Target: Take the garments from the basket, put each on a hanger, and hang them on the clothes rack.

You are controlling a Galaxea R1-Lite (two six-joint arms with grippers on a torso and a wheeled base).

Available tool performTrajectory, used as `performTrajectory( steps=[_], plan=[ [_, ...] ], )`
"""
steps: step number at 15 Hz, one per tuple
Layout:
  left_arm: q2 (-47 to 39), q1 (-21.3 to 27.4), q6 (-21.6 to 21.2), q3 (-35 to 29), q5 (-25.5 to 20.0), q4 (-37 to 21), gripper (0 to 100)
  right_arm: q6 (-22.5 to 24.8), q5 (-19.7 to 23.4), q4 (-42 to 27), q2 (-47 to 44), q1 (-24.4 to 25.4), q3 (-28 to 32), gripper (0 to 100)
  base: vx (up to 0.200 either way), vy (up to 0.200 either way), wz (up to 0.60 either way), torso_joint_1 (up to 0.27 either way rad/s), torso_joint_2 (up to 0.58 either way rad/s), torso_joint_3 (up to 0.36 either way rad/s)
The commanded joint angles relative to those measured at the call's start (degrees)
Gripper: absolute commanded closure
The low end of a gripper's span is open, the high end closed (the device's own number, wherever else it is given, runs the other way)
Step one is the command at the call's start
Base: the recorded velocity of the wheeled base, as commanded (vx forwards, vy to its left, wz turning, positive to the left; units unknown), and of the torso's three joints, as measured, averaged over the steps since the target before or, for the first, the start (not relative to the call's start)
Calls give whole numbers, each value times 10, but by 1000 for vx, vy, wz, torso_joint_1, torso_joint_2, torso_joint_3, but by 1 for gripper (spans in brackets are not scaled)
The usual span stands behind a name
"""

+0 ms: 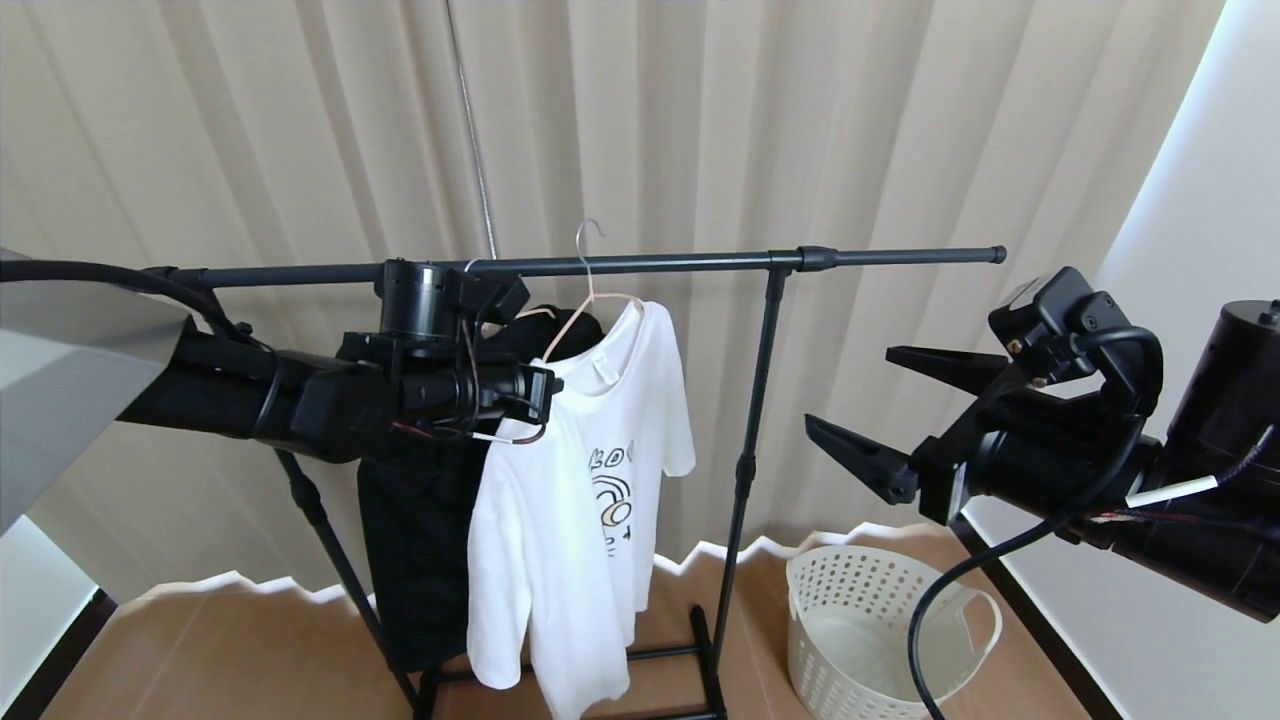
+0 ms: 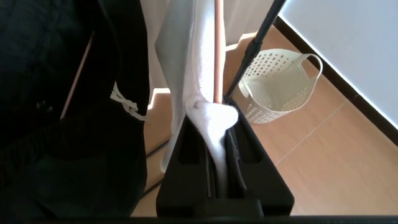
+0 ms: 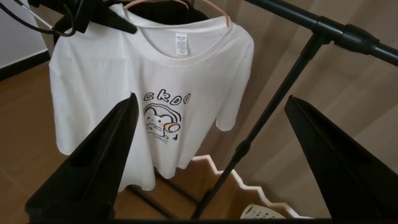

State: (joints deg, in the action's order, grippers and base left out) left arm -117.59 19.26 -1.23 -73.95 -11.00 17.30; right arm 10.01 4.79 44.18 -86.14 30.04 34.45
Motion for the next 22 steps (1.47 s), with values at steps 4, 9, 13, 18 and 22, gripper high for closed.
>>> performTrajectory(
  steps=[4, 9, 13, 18, 22],
  plan=[
    [-41, -2, 16, -23, 4, 6, 100, 0, 0, 0, -2, 0, -2, 0, 0, 0, 0, 0, 0, 0],
    [-48, -4, 16, -23, 16, 7, 100, 0, 0, 0, -2, 0, -3, 0, 0, 0, 0, 0, 0, 0],
    [-55, -4, 16, -23, 17, 7, 100, 0, 0, 0, -1, 0, -3, 0, 0, 0, 0, 0, 0, 0],
    [-62, -5, 16, -25, 17, 8, 100, 0, 0, 0, -7, 0, -3, 0, 0, 0, 0, 0, 0, 0],
    [-65, -5, 17, -23, 17, 27, 100, 0, 0, 1, -9, 0, -3, 0, 0, 0, 0, 0, 0, 0]
  ],
)
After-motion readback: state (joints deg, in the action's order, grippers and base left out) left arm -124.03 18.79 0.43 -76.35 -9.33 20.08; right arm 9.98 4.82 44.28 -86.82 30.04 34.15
